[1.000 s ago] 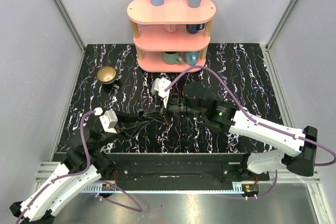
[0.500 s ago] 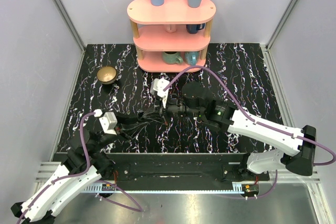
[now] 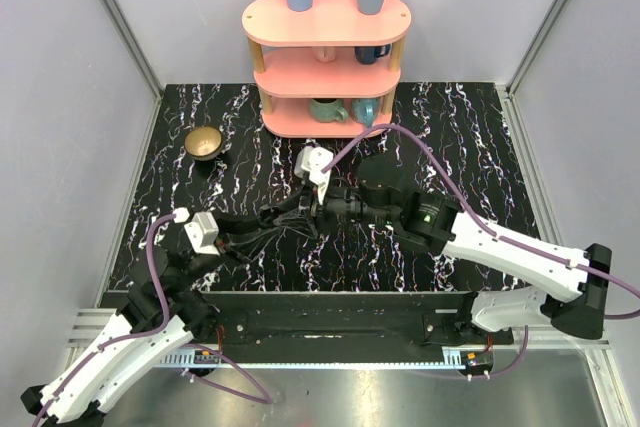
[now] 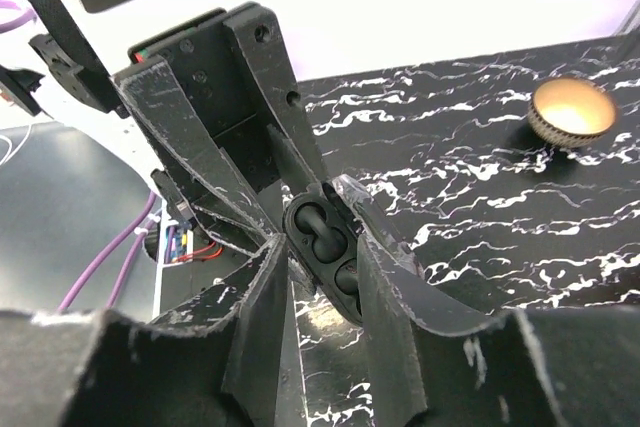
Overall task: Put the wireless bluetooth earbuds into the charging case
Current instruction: Insert the left earbud into the left side groove of the charging case, then close the charging case with the earbuds.
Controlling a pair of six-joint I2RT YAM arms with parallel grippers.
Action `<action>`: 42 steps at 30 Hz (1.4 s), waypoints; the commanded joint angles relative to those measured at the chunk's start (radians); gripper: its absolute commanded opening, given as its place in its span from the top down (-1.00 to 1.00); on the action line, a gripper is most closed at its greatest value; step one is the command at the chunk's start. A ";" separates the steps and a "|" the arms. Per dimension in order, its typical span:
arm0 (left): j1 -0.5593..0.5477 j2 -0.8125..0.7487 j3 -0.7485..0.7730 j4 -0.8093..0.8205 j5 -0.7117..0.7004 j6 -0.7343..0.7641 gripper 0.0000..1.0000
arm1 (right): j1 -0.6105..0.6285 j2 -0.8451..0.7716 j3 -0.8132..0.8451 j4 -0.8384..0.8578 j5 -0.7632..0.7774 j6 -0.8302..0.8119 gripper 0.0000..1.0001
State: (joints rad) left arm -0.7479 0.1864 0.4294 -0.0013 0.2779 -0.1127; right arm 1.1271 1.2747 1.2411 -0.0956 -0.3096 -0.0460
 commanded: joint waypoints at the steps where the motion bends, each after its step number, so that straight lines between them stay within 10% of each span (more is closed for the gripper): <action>1: -0.001 0.013 0.003 0.073 -0.034 -0.004 0.99 | 0.010 -0.073 -0.017 0.085 0.069 -0.020 0.15; 20: -0.001 -0.018 -0.044 0.122 -0.071 0.002 1.00 | -0.058 -0.120 -0.109 0.203 0.558 0.208 -0.91; 31: -0.001 -0.070 -0.087 0.164 -0.074 -0.004 1.00 | -0.257 -0.164 -0.153 0.226 0.258 0.509 -1.00; 42: -0.001 -0.093 -0.156 0.264 -0.051 -0.013 1.00 | -0.262 -0.090 -0.127 0.125 0.437 0.641 -0.99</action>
State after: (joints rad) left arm -0.7479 0.0990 0.2722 0.1623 0.2237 -0.1143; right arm 0.8696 1.1896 1.0851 0.0383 0.0937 0.5274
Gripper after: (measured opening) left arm 0.339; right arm 0.994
